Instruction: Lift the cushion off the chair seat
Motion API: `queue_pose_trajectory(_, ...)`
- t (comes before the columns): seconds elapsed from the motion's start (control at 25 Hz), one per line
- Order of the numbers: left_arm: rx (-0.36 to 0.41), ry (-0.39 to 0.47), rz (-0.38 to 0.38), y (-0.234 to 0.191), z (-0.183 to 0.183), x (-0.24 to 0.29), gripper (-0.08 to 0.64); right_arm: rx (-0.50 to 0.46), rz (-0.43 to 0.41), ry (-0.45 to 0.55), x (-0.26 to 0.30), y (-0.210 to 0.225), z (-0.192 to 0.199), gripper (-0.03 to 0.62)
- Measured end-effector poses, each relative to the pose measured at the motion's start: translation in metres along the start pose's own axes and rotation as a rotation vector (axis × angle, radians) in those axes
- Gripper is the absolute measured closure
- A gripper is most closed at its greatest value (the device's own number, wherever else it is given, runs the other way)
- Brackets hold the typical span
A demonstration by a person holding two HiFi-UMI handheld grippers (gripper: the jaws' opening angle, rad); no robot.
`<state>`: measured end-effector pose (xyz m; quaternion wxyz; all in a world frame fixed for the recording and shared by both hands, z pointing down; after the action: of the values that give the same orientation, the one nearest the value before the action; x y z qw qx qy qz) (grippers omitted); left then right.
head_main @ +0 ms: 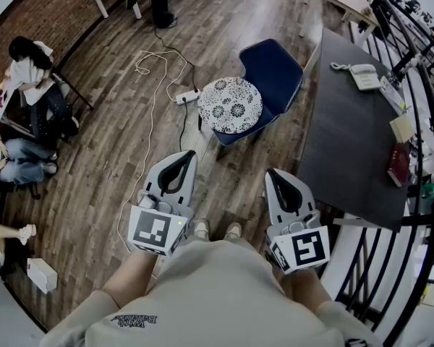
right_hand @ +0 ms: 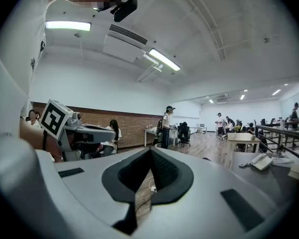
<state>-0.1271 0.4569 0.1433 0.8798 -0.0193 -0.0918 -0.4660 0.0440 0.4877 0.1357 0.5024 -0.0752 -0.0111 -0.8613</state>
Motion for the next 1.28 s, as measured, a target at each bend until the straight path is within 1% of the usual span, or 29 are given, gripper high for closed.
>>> queue_pose_trajectory(0.12, -0.013, 0.020, 0.004, -0.002, 0.000, 0.004, 0.555, 0.001, 0.003, -0.009, 0.003, 0.002, 0.000, 0.589)
queue_pose_trajectory(0.24, -0.025, 0.058, -0.004, -0.006, -0.004, 0.007, 0.555, -0.002, 0.002, -0.013, 0.006, 0.001, 0.001, 0.589)
queue_pose_trajectory(0.32, -0.032, 0.059, -0.001, -0.009, -0.002, 0.007, 0.555, -0.001, 0.001, -0.015, 0.008, 0.000, 0.002, 0.589)
queue_pose_trajectory(0.64, -0.041, 0.036, 0.009, -0.007, 0.005, 0.016, 0.555, 0.027, 0.030, -0.024, 0.010, 0.010, 0.009, 0.589)
queue_pose_trajectory(0.96, -0.053, -0.005, 0.021, 0.012, 0.014, 0.028, 0.555, 0.040, 0.034, -0.065, 0.001, 0.023, 0.028, 0.589)
queue_pose_trajectory(1.2, -0.046, -0.025, 0.009, 0.027, 0.014, 0.034, 0.555, 0.053, 0.021, -0.071, -0.005, 0.035, 0.037, 0.589)
queue_pose_trajectory(1.28, -0.040, -0.030, -0.004, 0.033, 0.014, 0.036, 0.555, 0.050, -0.003, -0.064, -0.006, 0.039, 0.040, 0.589)
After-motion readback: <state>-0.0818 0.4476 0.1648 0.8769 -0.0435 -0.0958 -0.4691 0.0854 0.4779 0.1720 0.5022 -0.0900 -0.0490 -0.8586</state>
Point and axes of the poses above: the fingertips, and each gripper's own axes: x forward along the fingers, y to its right, z out of its underside, the point moved 3 cm from there along -x, backward along the fingers, and after that the axes turned 1 degree about z, right-handed, at the moved point
